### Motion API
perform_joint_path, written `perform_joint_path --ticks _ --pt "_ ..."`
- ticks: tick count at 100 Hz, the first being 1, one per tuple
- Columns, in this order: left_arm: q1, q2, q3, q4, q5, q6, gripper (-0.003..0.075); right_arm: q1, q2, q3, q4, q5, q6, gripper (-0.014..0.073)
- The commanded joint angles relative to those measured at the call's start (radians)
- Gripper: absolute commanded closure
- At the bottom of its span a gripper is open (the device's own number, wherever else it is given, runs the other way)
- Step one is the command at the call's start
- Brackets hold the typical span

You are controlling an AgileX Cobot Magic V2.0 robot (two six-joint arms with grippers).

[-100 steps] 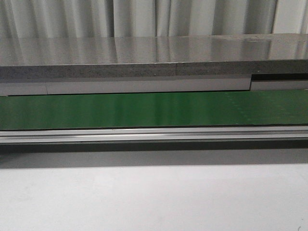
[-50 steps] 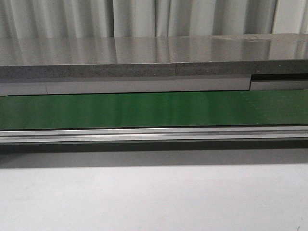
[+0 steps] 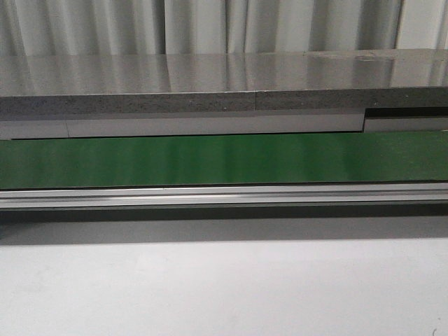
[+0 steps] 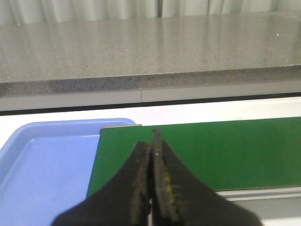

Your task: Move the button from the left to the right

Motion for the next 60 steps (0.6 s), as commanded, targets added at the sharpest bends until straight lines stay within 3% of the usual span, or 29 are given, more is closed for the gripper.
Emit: perform_joint_path --ticks 1,30,40,60 --pt "-0.008 0.005 -0.026 -0.010 -0.079 -0.002 0.0741 0.020 -0.108 0.055 0.017 -0.093 -0.001 0.0104" --pt "-0.008 0.007 -0.026 -0.010 -0.079 -0.002 0.0741 0.032 -0.381 0.235 0.021 -0.061 -0.001 0.0128" --pt "-0.008 0.007 -0.026 -0.010 -0.079 -0.002 0.0741 0.032 -0.455 0.261 0.021 -0.022 -0.001 0.0232" --pt "-0.008 0.007 -0.026 -0.010 -0.079 -0.002 0.0741 0.032 -0.529 0.266 0.021 0.033 -0.001 0.0523"
